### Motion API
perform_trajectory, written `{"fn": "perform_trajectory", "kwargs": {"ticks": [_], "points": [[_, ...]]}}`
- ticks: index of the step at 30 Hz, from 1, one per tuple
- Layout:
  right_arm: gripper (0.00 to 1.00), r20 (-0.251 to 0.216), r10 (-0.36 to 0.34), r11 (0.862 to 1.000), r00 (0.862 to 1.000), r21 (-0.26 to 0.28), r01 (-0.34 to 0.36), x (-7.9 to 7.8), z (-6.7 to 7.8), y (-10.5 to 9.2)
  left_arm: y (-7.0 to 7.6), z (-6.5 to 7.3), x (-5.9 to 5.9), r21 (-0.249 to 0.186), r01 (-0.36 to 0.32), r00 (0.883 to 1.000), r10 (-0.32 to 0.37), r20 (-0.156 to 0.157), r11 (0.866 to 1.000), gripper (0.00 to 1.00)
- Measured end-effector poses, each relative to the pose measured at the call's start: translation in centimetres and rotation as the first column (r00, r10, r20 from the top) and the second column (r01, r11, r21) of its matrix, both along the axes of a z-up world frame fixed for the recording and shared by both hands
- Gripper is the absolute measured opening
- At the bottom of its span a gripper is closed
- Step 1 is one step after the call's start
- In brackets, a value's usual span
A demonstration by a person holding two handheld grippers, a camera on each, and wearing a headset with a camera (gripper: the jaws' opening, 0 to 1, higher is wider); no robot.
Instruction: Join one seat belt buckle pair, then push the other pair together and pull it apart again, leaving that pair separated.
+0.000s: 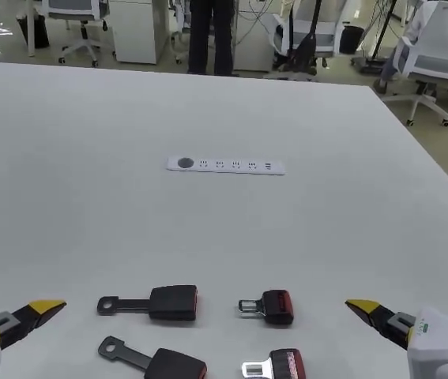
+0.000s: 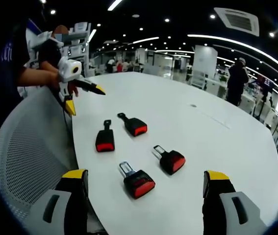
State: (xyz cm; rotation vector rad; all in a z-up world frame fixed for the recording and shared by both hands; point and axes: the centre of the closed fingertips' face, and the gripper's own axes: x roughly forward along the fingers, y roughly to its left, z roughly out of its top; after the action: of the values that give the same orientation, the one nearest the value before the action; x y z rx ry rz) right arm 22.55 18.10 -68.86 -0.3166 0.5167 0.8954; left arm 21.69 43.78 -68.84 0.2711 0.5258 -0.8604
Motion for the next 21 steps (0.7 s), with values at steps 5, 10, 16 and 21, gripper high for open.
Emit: {"fn": "perform_trajectory", "kwargs": {"ticks": [5,10,16,21], "points": [[0.99,0.002,-0.001,1.0,1.0,0.0,0.001,0.1,0.0,-0.1,-0.2,0.0,0.0,0.006,0.013,1.0,-0.013,-0.006,1.0,0.96],[0.99,0.014,0.011,1.0,1.0,-0.002,-0.011,0.1,0.2,0.0,-0.5,-0.1,0.1,0.026,0.045,0.999,-0.045,-0.011,0.999,0.94],[0.96,0.021,0.043,0.999,0.999,-0.029,-0.042,0.4,0.2,0.0,-1.5,0.0,0.5,0.051,0.095,0.995,-0.095,-0.012,0.994,0.9],[0.91,0.028,0.098,0.993,0.995,-0.075,-0.096,0.6,0.1,0.3,-2.3,-0.3,0.7,0.076,0.148,0.989,-0.147,-0.021,0.986,0.85]]}}
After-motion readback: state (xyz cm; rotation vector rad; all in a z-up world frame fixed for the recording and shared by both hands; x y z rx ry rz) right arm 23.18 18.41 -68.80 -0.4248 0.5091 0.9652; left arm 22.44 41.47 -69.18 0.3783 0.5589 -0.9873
